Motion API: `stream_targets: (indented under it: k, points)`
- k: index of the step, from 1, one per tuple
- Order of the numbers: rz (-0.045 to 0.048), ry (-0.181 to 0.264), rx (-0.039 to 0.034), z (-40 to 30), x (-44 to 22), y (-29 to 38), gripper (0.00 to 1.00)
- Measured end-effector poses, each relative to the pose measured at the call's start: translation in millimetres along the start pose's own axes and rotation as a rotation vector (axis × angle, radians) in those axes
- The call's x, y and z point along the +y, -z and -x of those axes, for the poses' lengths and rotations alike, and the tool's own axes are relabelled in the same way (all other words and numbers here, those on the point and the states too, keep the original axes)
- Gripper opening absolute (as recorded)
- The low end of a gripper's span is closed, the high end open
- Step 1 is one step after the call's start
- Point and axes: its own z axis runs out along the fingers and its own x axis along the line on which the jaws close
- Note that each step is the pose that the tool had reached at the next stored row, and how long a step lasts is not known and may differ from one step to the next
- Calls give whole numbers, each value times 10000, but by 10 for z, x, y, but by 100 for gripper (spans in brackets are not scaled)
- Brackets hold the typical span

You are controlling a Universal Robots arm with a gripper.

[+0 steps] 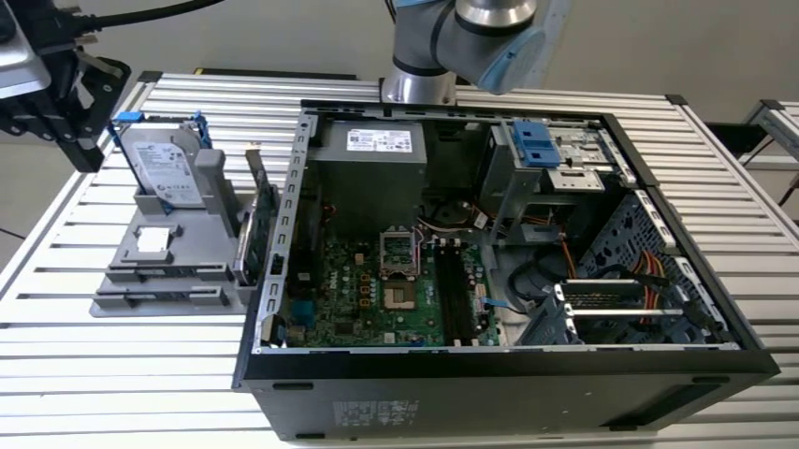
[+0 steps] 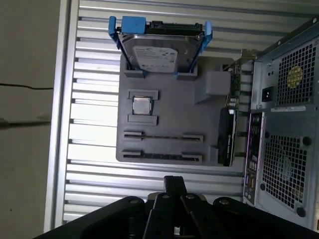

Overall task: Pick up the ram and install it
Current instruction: 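Pick up the ram and move it above insertion slot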

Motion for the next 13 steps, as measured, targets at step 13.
stream_targets:
  k: [13]
  points:
    - [4, 800, 42, 0, 0, 0, 0]
